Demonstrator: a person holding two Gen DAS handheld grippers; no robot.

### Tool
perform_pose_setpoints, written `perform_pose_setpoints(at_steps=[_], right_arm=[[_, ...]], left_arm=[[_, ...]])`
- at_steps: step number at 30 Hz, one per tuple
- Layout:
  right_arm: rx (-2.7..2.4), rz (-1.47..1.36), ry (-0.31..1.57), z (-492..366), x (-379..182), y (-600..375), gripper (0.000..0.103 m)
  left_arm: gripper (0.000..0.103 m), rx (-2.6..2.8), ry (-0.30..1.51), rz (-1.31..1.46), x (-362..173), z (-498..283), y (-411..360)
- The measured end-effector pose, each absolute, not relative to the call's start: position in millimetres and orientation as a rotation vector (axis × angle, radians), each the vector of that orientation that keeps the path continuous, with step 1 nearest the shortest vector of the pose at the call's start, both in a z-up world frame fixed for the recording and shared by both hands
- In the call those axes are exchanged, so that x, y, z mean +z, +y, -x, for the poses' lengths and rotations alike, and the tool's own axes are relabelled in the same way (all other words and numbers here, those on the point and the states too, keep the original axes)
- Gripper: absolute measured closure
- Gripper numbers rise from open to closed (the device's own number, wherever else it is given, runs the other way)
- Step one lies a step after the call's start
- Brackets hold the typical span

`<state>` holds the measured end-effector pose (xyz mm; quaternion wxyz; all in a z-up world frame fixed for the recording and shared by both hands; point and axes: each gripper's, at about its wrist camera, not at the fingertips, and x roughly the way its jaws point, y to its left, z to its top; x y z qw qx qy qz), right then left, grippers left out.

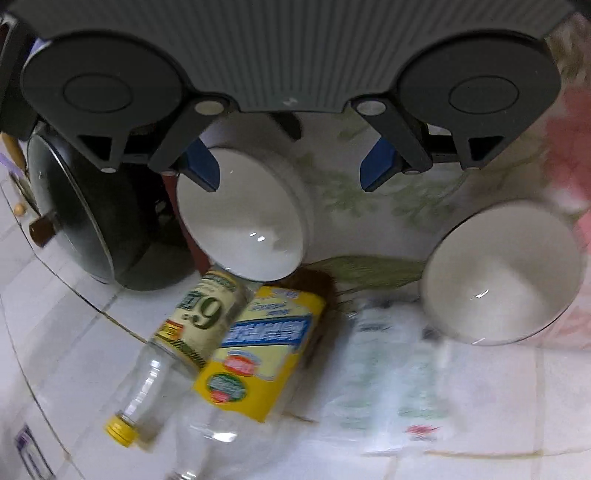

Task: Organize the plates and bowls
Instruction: 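Close both grippers on the rim of a white ribbed bowl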

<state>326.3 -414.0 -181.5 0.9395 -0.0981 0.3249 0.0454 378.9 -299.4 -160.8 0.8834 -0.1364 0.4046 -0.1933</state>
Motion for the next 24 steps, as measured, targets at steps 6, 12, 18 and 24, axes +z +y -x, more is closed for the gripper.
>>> perform_pose_setpoints(at_steps=[6,12,18,24], right_arm=[[0.11,0.18,0.668,-339,-182,-419,0.011],[0.121,0.159,0.648,-345,-183,-423,0.01],[0.126,0.157,0.629,-338,-184,-420,0.01],[0.138,0.164,0.607,-312,-180,-408,0.011]], left_arm=[[0.024,-0.358,0.864,0.273,-170,-399,-299],[0.062,-0.397,0.92,0.287,-181,-405,-297],[0.076,-0.415,0.914,0.23,-175,-393,-305],[0.076,-0.424,0.934,0.157,-166,-372,-296]])
